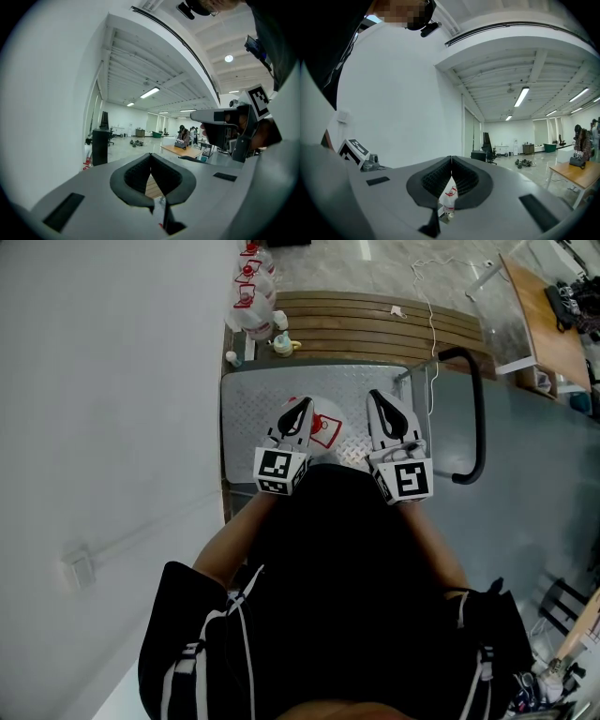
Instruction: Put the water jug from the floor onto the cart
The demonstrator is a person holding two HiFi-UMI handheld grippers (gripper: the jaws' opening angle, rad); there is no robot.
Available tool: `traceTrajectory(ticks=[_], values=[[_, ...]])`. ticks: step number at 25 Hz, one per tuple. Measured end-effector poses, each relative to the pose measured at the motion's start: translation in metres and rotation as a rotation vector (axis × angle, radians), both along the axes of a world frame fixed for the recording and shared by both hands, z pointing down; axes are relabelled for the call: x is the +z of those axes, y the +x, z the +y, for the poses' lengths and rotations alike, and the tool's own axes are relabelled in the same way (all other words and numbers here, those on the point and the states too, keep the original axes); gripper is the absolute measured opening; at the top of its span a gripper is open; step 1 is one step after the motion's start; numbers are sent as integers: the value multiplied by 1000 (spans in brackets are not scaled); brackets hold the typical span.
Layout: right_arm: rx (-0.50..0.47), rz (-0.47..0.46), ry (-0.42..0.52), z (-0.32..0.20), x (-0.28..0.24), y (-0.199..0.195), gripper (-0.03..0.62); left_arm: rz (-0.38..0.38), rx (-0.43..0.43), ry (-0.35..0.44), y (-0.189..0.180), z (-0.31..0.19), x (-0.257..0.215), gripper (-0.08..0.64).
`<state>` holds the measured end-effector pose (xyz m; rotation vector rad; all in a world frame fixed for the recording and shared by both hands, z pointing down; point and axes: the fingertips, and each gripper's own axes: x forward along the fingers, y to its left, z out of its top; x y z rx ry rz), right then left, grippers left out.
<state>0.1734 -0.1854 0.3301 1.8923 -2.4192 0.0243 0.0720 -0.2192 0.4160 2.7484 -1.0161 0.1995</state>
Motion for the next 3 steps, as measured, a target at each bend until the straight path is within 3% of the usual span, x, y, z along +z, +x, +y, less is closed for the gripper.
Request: traceTrajectory(ticks=[3], values=[[16, 2, 2, -2, -3, 7, 18, -3, -11, -13, 1, -4, 2, 18]])
